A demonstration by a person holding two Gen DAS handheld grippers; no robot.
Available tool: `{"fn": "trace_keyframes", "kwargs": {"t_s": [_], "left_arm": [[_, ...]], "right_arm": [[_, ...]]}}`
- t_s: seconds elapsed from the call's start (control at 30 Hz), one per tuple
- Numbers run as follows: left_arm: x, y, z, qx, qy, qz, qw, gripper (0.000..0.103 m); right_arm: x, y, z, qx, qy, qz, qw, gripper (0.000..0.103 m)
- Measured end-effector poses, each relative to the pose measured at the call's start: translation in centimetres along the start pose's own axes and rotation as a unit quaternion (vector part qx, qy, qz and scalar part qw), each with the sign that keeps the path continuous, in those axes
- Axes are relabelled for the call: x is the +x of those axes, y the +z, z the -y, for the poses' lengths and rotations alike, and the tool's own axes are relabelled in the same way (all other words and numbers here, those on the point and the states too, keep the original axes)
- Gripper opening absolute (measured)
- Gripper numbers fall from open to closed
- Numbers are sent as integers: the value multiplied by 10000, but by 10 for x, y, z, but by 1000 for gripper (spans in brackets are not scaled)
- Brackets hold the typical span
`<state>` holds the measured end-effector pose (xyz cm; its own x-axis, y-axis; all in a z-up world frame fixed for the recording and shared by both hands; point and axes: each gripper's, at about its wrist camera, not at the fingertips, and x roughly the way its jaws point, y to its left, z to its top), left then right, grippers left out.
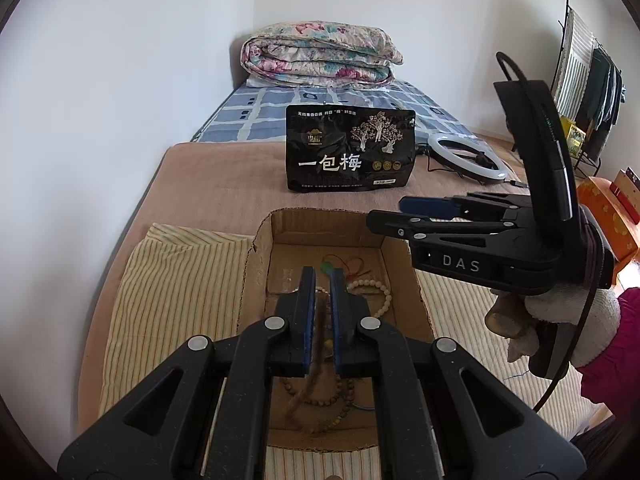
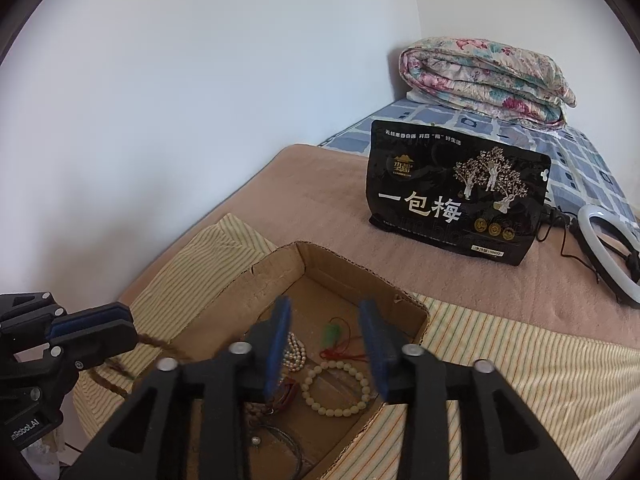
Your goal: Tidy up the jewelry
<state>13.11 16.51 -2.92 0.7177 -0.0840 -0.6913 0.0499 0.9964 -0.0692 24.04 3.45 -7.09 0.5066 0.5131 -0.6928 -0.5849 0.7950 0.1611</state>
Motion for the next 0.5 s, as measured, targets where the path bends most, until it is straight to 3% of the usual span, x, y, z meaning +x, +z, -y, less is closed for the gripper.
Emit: {"fn": "trace_keyframes", "kwargs": {"t_s": [0.03,0.07,0.1,0.13,0.27,0.5], "left_arm": [[0,0,0,6,-4,-7,10000,20],[-1,-1,0,15,-4,1,10000,29],[-2,-1,0,17,6,29,10000,44],[-4,-2,0,20,32,84,10000,50],[-8,-3,1,44,67,102,9999,50],[-14,-2,1,5,62,125,9999,50]], "right_arm": [[-1,0,0,4,-32,25,10000,64],[-3,0,-1,4,-75,53,10000,67],[-4,1,-1,4,-102,65,9999,68],[-5,1,-1,3,-115,69,9999,71],[-11,2,-4,-64,-220,108,9997,80],[-28,3,-9,-161,-285,203,9993,81]]}}
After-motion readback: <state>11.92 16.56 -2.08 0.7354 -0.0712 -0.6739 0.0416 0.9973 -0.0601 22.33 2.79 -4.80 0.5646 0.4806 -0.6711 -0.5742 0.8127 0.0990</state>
